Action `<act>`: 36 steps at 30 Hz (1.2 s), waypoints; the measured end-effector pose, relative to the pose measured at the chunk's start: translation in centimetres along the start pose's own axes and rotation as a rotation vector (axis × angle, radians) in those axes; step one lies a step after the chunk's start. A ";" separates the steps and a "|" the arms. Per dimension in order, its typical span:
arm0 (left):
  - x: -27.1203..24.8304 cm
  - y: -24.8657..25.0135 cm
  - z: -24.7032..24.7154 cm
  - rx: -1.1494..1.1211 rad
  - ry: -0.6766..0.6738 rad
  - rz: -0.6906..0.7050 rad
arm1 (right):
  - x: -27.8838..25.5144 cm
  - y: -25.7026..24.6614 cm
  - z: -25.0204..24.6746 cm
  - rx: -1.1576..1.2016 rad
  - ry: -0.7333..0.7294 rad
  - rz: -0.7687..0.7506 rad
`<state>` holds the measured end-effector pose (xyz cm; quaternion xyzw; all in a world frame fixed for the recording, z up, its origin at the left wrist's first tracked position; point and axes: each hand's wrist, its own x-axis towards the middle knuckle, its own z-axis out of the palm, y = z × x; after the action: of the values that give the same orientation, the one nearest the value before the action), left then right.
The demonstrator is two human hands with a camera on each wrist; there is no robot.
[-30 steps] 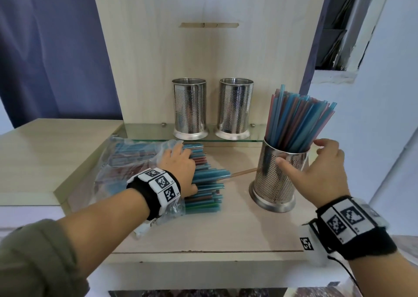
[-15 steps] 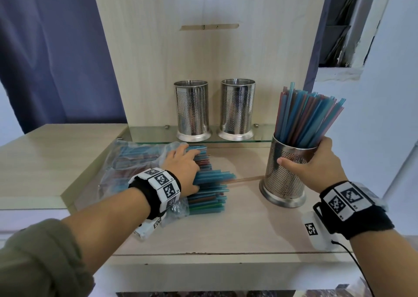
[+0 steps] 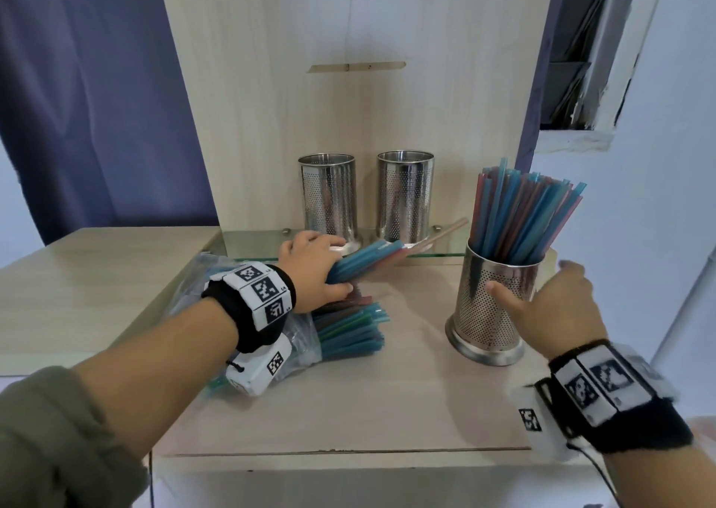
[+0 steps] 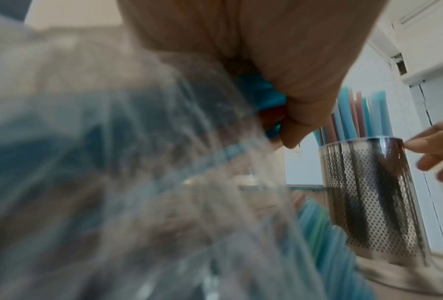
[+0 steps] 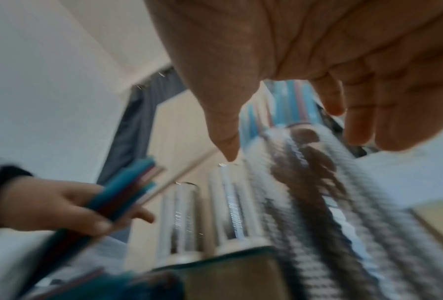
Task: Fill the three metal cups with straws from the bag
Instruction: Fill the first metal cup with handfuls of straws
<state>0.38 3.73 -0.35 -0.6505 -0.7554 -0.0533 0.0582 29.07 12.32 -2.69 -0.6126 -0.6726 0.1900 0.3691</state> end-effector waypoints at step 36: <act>0.0 5.8 -9.3 -1.088 0.464 0.320 | 2.7 -19.2 -11.0 0.574 -0.023 -1.146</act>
<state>6.29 3.10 8.88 -0.6637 -0.4806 -0.5621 -0.1120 24.06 9.34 18.78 -0.0306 -0.8198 0.1416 0.5541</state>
